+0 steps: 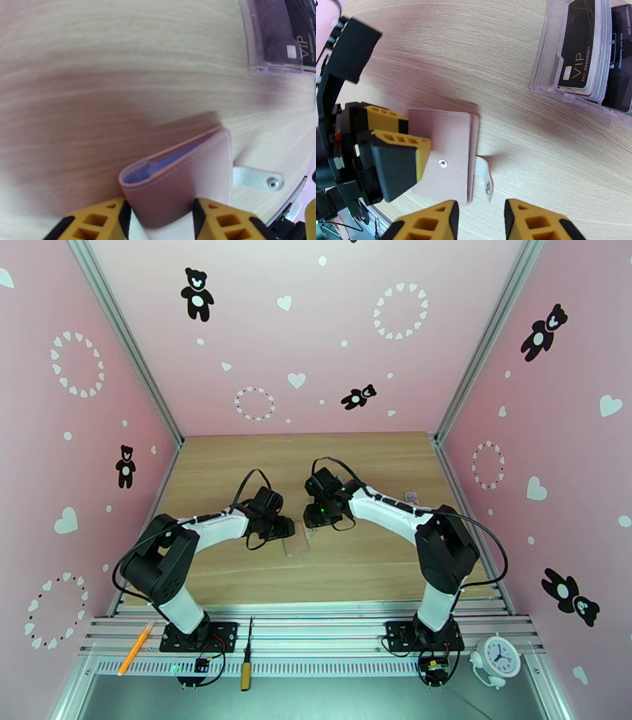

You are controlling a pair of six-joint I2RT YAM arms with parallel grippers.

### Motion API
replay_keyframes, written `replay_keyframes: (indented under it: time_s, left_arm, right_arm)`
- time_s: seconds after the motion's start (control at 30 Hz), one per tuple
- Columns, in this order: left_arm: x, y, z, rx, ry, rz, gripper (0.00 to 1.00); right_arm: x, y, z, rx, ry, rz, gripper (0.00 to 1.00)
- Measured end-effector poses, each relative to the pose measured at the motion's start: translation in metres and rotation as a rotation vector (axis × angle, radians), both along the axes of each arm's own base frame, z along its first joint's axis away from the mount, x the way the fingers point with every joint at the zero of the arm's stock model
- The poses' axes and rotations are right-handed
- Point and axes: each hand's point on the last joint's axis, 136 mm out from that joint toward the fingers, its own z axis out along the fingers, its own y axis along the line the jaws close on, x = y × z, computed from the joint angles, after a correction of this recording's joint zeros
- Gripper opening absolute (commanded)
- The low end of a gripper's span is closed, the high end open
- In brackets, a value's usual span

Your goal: Put the credit cards into the card holder

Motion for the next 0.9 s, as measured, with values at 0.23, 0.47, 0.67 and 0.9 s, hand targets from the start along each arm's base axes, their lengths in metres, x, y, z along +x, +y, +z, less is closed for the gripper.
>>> replay_keyframes:
  time_s: [0.23,0.47,0.67,0.9]
  left_arm:
    - [0.008,-0.005,0.002,0.007,-0.012,-0.025,0.49]
    - [0.006,-0.003,0.009,0.011,-0.020,-0.037,0.54]
    - [0.007,-0.004,0.027,-0.011,-0.063,-0.036,0.55]
    - [0.002,-0.001,0.026,-0.009,-0.060,-0.036,0.55]
  right_arm:
    - [-0.003,-0.002,-0.005,-0.004,0.009,0.001,0.36]
    - [-0.007,-0.005,-0.009,-0.013,0.019,0.000,0.36]
    - [-0.006,-0.005,-0.001,0.003,0.005,-0.003,0.36]
    - [-0.007,-0.003,-0.002,0.021,0.013,0.000,0.36]
